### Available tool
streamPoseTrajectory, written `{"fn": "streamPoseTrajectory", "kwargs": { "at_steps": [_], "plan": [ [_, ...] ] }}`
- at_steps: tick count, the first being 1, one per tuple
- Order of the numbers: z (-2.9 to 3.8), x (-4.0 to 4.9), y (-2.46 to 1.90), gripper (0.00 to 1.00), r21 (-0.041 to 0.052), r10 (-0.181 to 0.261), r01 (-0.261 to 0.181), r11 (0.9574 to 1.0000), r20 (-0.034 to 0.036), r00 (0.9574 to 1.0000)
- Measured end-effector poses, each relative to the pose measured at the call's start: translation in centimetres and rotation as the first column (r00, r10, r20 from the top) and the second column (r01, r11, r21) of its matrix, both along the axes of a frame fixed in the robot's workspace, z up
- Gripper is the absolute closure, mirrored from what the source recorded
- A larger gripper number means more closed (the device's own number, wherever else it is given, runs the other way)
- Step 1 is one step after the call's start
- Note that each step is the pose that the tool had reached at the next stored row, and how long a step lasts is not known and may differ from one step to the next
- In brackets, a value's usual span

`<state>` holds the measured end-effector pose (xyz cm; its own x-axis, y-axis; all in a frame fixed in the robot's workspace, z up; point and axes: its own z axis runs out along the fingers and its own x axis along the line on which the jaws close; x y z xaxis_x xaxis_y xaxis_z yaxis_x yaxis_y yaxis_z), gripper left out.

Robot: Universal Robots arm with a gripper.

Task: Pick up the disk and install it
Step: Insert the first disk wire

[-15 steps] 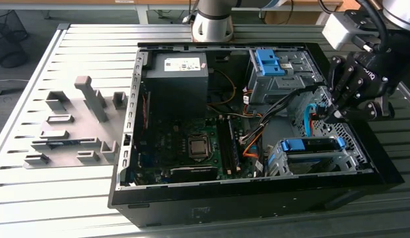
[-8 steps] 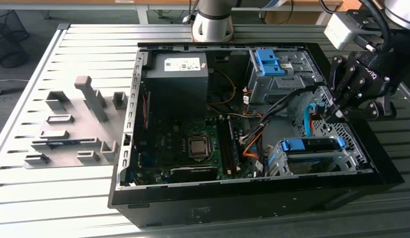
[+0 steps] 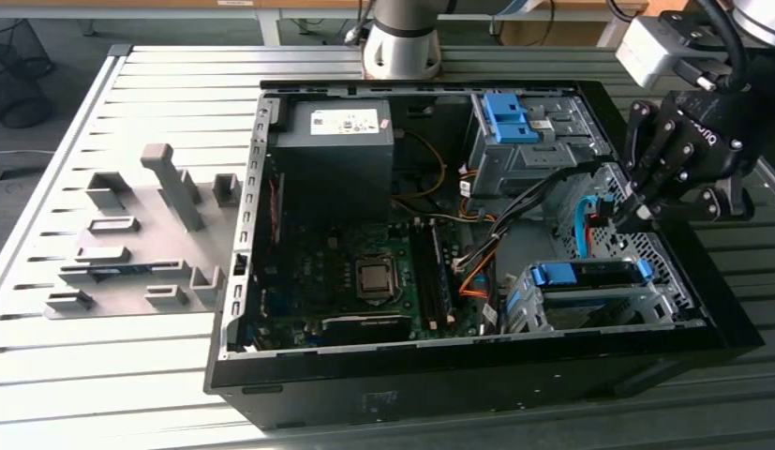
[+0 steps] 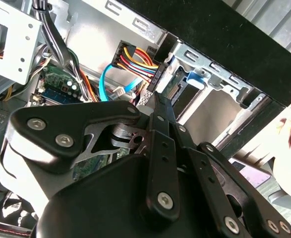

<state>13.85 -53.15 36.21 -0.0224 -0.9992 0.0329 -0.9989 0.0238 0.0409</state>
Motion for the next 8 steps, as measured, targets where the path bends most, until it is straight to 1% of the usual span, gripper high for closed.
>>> {"fn": "streamPoseTrajectory", "kwargs": {
  "at_steps": [4, 5, 7, 8],
  "plan": [
    [0.06, 0.00, 0.00, 0.89, -0.0004, 0.001, -0.001, 1.0000, 0.0000, 1.0000],
    [0.06, 0.00, 0.00, 0.83, -0.0003, 0.001, -0.001, 1.0000, 0.0000, 1.0000],
    [0.05, 0.00, 0.00, 0.83, -0.0003, 0.001, -0.001, 1.0000, 0.0000, 1.0000],
    [0.06, 0.00, 0.00, 0.76, -0.0003, 0.001, -0.001, 1.0000, 0.0000, 1.0000]
  ]
}}
